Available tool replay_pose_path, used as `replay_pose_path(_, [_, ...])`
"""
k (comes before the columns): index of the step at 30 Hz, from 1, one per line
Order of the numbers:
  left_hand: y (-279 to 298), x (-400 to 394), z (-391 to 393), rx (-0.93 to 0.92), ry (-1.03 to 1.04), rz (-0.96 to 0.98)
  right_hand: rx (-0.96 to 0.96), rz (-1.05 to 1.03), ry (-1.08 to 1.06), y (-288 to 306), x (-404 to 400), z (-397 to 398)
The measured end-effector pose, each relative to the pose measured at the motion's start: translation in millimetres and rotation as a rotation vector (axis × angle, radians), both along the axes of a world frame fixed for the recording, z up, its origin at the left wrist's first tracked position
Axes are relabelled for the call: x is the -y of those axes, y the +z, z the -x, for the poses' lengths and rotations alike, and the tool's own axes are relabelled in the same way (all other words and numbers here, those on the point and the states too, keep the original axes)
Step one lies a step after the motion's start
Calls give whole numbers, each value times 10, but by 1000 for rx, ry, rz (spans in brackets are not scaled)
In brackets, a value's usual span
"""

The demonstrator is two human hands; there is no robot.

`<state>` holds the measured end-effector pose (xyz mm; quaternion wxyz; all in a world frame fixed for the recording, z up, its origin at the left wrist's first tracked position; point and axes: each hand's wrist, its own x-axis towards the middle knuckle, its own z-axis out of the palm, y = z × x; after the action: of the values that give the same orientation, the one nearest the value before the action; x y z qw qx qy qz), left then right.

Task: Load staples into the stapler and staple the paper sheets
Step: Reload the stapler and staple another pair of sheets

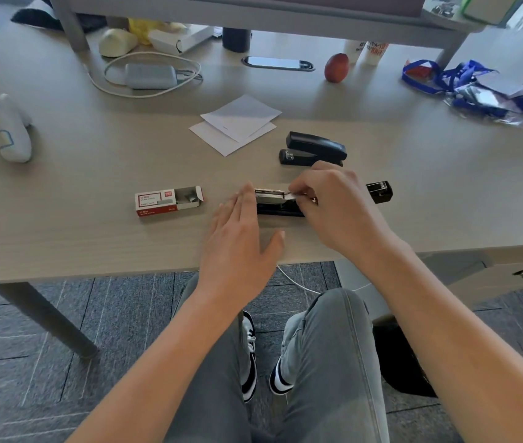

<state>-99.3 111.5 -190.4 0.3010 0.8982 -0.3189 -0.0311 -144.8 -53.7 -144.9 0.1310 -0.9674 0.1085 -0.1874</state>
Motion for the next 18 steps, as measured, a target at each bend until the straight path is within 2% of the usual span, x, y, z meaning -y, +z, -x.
replay_pose_path(8, [-5,-27,9,45,-17,1,22,32,-38,-51,-108,103])
replay_pose_path(11, [26,-57,-13,-10,-6,22,49,4,-70,-88,-70,185])
replay_pose_path(18, [-39,-117,-35,122,4,-143,19,-6,-76,-119,-124,155])
